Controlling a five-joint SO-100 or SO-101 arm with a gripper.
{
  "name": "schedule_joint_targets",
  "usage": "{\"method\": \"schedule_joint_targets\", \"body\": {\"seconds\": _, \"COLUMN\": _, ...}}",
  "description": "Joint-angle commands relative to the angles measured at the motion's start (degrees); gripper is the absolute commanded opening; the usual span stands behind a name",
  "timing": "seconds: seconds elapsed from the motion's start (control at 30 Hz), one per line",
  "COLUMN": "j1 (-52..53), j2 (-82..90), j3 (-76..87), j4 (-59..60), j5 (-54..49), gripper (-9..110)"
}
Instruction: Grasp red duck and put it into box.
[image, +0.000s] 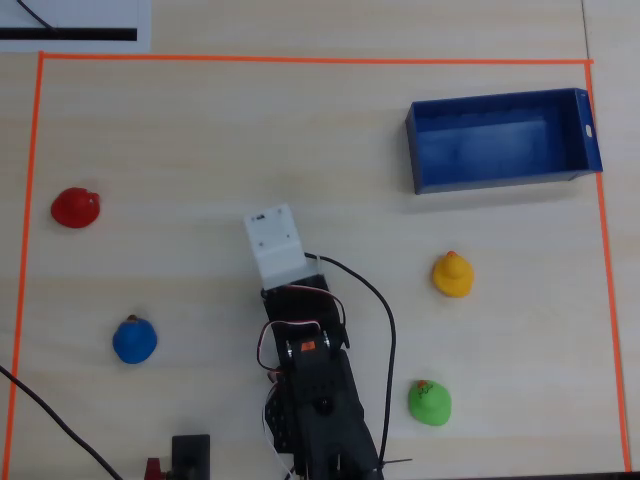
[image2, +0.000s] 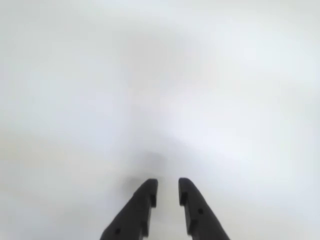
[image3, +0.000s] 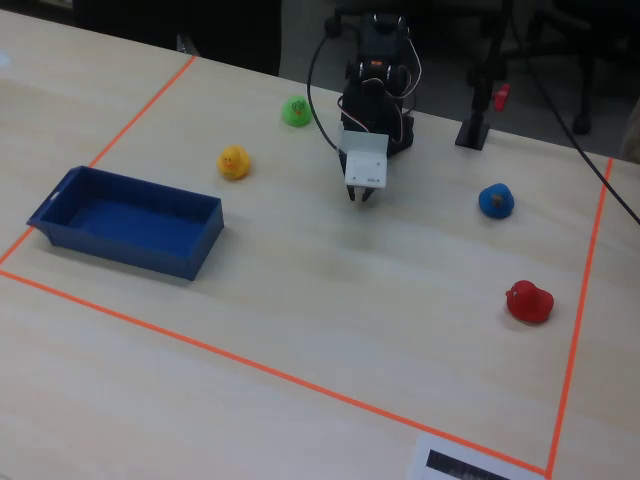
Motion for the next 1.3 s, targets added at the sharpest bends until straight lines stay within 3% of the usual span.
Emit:
{"method": "schedule_joint_targets", "body": {"seconds": 0.0, "j1": -12.30, "j2": -16.44, "j3": -8.26, "j4": -24.43, "j5": 9.05, "gripper": 4}}
{"method": "schedule_joint_targets", "body": {"seconds": 0.17, "j1": -25.93, "j2": -32.96, "j3": -22.94, "j4": -44.74, "j5": 21.53, "gripper": 11}}
{"method": "schedule_joint_targets", "body": {"seconds": 0.43, "j1": -38.06, "j2": -59.24, "j3": -26.98, "j4": -84.99, "j5": 21.09, "gripper": 22}}
{"method": "schedule_joint_targets", "body": {"seconds": 0.53, "j1": -40.25, "j2": -67.76, "j3": -28.56, "j4": -93.87, "j5": 20.30, "gripper": 23}}
{"method": "schedule_joint_targets", "body": {"seconds": 1.27, "j1": -33.05, "j2": -111.36, "j3": -56.16, "j4": -110.04, "j5": 20.04, "gripper": 24}}
